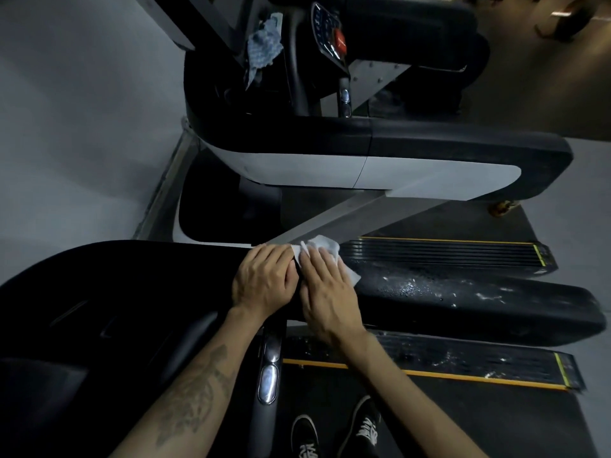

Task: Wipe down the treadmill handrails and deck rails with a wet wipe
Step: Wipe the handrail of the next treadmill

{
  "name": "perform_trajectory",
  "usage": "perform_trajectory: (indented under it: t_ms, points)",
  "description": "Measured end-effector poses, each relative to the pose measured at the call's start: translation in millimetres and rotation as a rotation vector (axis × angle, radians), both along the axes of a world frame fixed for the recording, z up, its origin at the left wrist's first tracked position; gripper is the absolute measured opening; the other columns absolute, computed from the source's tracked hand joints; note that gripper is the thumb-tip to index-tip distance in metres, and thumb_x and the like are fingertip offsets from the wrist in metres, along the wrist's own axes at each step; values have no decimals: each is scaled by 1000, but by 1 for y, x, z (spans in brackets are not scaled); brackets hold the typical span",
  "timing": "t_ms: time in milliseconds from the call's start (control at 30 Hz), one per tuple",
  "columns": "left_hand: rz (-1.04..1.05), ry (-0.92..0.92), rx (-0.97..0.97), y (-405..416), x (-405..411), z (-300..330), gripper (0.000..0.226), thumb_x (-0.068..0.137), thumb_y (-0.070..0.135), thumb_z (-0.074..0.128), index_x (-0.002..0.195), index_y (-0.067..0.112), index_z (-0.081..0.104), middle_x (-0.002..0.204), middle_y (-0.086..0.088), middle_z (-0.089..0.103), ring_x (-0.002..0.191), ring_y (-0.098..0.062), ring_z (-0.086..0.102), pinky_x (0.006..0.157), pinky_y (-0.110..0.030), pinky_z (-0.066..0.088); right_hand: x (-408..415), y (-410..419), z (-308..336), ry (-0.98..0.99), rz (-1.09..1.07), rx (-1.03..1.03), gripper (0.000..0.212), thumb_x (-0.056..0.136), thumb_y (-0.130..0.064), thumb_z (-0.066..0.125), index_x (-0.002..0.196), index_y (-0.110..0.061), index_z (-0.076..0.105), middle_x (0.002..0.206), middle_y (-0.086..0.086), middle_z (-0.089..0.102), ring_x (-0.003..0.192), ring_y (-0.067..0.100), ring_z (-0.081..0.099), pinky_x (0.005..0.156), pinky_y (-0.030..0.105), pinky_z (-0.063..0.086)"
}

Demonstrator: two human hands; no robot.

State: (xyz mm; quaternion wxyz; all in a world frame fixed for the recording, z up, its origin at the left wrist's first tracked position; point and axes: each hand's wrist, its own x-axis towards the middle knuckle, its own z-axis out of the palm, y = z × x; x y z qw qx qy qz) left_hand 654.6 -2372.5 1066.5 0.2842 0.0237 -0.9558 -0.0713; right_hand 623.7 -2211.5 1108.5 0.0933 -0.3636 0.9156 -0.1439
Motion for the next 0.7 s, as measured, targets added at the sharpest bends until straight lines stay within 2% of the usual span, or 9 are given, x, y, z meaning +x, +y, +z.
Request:
perform_trajectory:
  t_ms: [67, 167, 300, 367, 433, 500, 600, 700]
  points:
    - [-7, -12, 3, -1, 0, 1, 29, 97, 21, 47, 105, 9, 73, 104, -6, 74, 94, -25, 68, 90, -39, 51, -20, -3, 8, -12, 7, 11, 55, 108, -28, 32, 161, -15, 26, 162, 5, 35, 152, 22, 25, 128, 37, 4]
    - [5, -19, 0, -1, -1, -2, 34, 97, 22, 49, 113, 7, 74, 110, -7, 76, 100, -24, 70, 94, -40, 52, -32, -2, 12, -32, -58, 59, 49, 108, -30, 30, 155, -17, 34, 149, 2, 50, 141, 20, 40, 127, 39, 11]
    - [7, -1, -6, -2, -1, -6, 36, 98, 23, 47, 114, 6, 75, 111, -9, 76, 101, -25, 70, 94, -41, 53, -8, 0, 15, 28, -207, 129, 61, 103, -37, 16, 156, -11, 32, 152, 6, 46, 146, 23, 33, 128, 43, 4]
    - [6, 5, -13, -2, -1, -6, 36, 99, 24, 46, 113, 6, 75, 111, -9, 76, 101, -25, 70, 94, -41, 53, -3, -6, 15, 45, -155, 124, 69, 99, -38, 8, 155, -10, 34, 150, 7, 47, 146, 22, 33, 128, 44, -1]
    - [0, 5, -14, -2, -1, -6, 36, 100, 24, 46, 113, 6, 74, 111, -9, 76, 101, -25, 70, 94, -41, 53, -13, -10, 14, 19, -86, 94, 61, 102, -36, 14, 154, -13, 37, 145, 3, 52, 142, 20, 38, 127, 44, -1]
    - [0, 2, -8, -2, -1, -4, 35, 99, 23, 47, 113, 6, 75, 111, -8, 75, 100, -25, 70, 93, -41, 53, -29, -10, 13, -32, -31, 101, 50, 107, -33, 25, 153, -18, 40, 145, 0, 53, 139, 19, 43, 126, 41, 9]
    - [-1, -8, -3, -1, -1, -2, 35, 97, 22, 49, 114, 5, 75, 112, -9, 76, 102, -25, 70, 93, -42, 54, -43, 0, 12, -18, -60, 137, 44, 109, -34, 27, 148, -23, 46, 140, 0, 58, 130, 20, 51, 116, 35, 28]
    - [-1, -6, -1, -1, -1, -3, 35, 97, 22, 49, 114, 5, 75, 113, -9, 76, 102, -26, 71, 94, -43, 54, -32, 11, 15, 50, -160, 159, 50, 108, -39, 22, 149, -21, 44, 138, -1, 58, 129, 19, 50, 113, 35, 30]
